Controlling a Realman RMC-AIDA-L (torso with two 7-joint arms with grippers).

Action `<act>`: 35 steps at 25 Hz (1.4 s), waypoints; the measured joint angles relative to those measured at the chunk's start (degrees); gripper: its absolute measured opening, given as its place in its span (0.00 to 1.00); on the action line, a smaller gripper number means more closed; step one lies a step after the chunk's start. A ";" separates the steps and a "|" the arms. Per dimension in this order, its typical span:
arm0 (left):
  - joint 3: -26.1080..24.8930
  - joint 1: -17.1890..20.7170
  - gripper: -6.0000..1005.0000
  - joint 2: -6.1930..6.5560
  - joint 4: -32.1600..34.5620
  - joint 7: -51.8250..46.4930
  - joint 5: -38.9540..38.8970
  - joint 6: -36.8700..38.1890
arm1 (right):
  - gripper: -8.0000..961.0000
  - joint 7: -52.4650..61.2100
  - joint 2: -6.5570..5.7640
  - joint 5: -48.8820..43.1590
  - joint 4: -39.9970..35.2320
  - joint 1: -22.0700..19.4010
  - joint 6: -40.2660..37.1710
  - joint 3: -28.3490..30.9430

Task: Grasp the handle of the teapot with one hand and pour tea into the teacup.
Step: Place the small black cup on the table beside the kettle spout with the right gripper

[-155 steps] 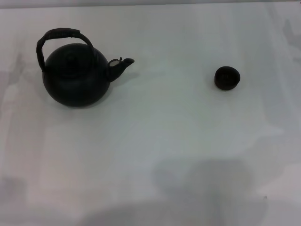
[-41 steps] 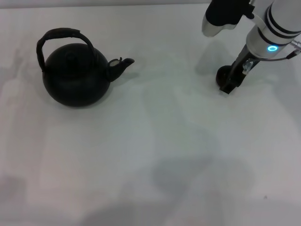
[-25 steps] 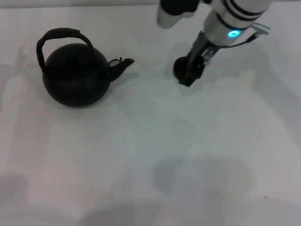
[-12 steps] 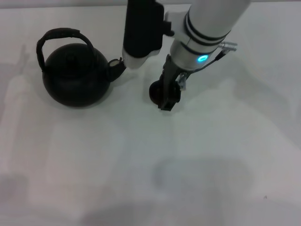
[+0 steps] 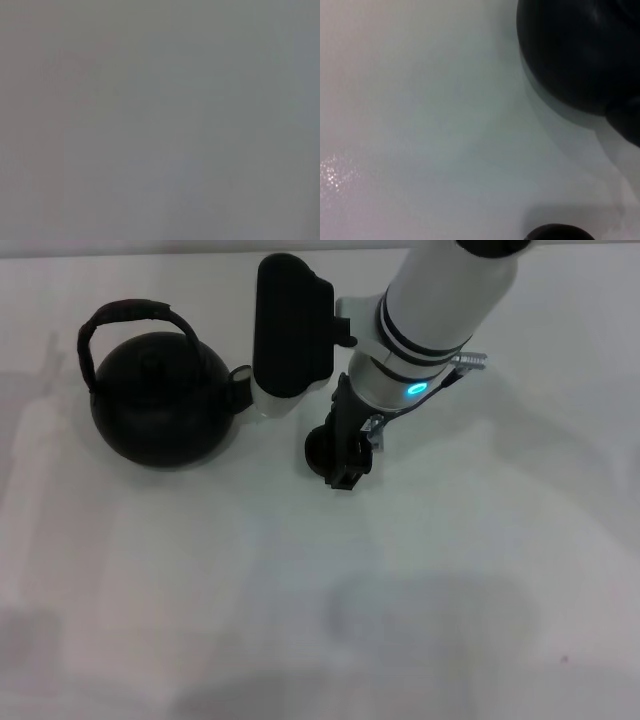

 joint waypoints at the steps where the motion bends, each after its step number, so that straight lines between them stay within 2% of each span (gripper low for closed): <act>1: 0.00 -0.02 0.88 0.00 0.00 0.00 0.00 0.00 | 0.76 0.05 0.00 0.08 0.12 -0.04 -0.15 -0.21; 33: 0.01 -0.14 0.88 -0.09 0.06 0.00 0.00 0.02 | 0.76 -0.09 0.00 1.55 0.05 -0.57 -0.17 -2.42; 35: 0.01 -0.14 0.88 -0.09 0.08 -0.03 0.00 0.01 | 0.80 -0.10 0.00 1.55 -0.05 -0.57 -0.14 -2.42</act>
